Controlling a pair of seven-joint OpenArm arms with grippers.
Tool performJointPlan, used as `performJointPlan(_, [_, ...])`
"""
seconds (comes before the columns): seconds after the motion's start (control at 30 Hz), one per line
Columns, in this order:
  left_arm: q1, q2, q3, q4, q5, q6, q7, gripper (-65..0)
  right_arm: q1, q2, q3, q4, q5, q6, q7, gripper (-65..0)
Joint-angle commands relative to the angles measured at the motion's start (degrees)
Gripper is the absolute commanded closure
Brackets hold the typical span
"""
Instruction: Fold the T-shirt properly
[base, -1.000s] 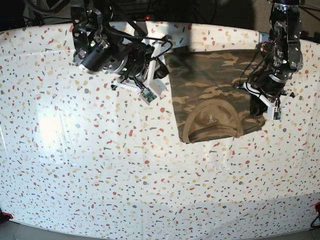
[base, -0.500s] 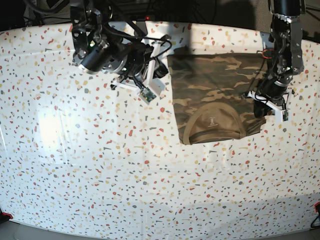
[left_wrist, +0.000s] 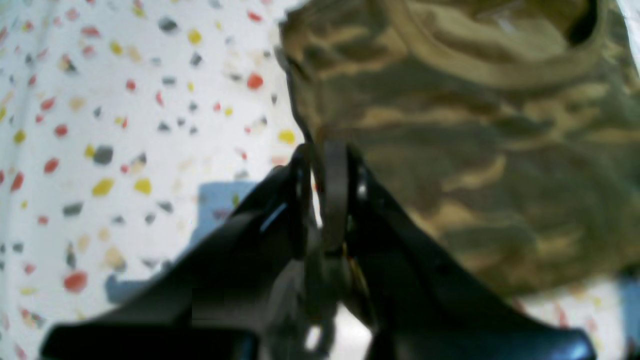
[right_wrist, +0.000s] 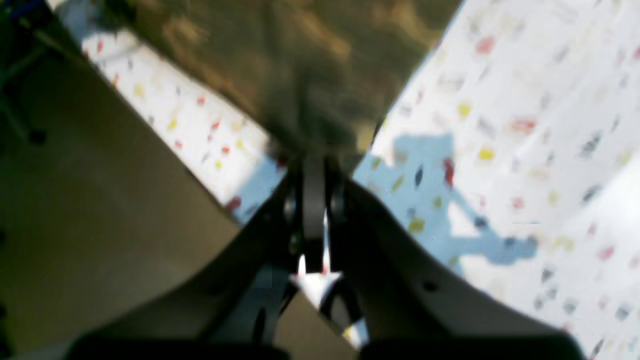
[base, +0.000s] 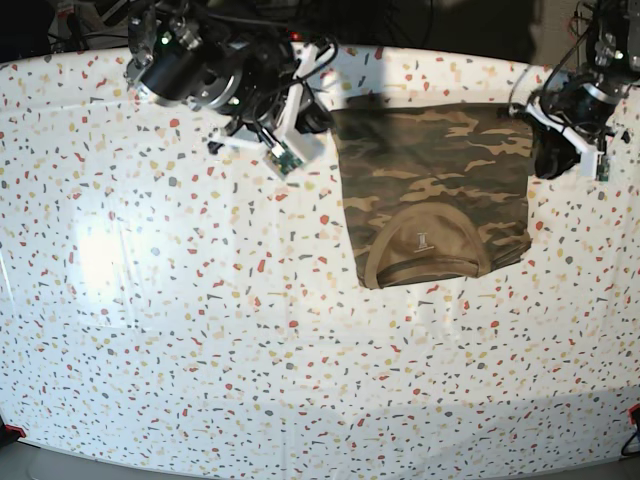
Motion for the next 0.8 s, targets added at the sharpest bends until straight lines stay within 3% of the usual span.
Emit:
performJointPlan(0.0, [2.23,-0.48,-1.4,1.22,-0.11,-0.15,-1.29,-4.9,-1.18,0.0,1.07,1.64,0.94,0.17,1.22,0.0])
performJointPlan(0.2, [13.53,3.48,-9.51,2.93,-0.07,-0.72,-1.33,-4.9,-11.15,0.0,8.7,4.24,4.15,1.86,1.77,0.0])
performJointPlan(0.47, [23.56,9.09,-19.5,2.75,0.66,-9.07,-2.95,-4.9,-26.29,0.0,15.06,5.95,5.55,2.12,5.09,0.0])
performJointPlan(0.6, [26.8,9.44,-21.0,2.64,3.63,-10.36,-3.02,-4.9,-34.38,0.0,16.11,5.92,4.9,2.12,8.31,0.0])
performJointPlan(0.7, [27.61,9.44,-20.98,0.11,4.24,-10.47,-3.26,-4.9,-39.28,-0.02,16.09,5.51,4.46,2.12,8.37,0.0])
performJointPlan(0.77, [27.58,9.44,-20.98,-3.61,4.22,-12.24,-5.2,-4.9,-41.42,-0.02,16.09,4.31,4.46,2.12,8.37,0.0])
